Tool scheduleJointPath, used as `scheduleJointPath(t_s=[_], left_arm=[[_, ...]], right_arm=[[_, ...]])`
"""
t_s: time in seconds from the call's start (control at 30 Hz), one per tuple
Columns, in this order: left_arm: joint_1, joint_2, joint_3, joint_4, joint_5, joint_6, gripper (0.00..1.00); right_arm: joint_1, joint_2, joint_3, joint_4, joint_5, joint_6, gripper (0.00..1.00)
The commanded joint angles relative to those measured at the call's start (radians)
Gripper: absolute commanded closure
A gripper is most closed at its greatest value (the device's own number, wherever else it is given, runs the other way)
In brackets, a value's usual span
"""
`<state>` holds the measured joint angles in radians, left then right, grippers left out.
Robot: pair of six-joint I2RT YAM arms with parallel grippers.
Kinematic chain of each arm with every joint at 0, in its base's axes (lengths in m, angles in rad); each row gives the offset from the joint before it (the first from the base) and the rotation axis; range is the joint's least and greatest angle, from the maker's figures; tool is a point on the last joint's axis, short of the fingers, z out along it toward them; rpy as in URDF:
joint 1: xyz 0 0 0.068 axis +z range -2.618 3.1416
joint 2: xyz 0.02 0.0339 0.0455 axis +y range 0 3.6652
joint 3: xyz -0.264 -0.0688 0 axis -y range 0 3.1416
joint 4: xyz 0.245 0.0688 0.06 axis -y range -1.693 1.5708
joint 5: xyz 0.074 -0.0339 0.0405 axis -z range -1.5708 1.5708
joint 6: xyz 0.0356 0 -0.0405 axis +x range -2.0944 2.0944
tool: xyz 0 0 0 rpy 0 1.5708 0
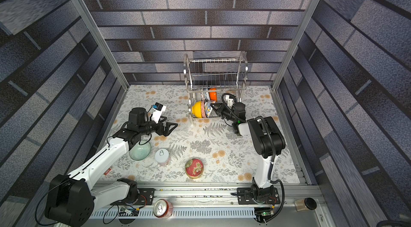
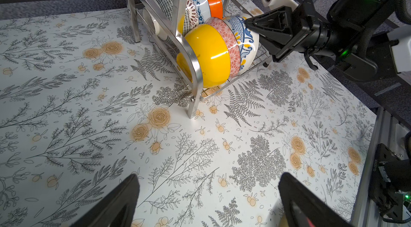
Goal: Load bowls into a dish rack
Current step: Place the bowl in the dish rack.
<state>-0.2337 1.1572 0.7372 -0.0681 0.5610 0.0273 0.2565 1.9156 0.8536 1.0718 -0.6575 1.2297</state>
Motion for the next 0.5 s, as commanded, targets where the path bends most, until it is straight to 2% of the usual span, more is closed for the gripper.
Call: scheduleJointPath(t_s=[0.0, 0.47], left_arm=[[0.008, 0.006, 0.011, -0.009, -0.009, 0.024, 0.0], [0.009, 0.012, 0.019, -0.022, -0.05, 0.02, 0.0]], right_arm=[[-0.007, -0.013, 0.038, 0.019, -0.025, -0.038, 0.85], [-0.007, -0.035, 0.038, -0.013, -0.027, -0.06, 0.78]])
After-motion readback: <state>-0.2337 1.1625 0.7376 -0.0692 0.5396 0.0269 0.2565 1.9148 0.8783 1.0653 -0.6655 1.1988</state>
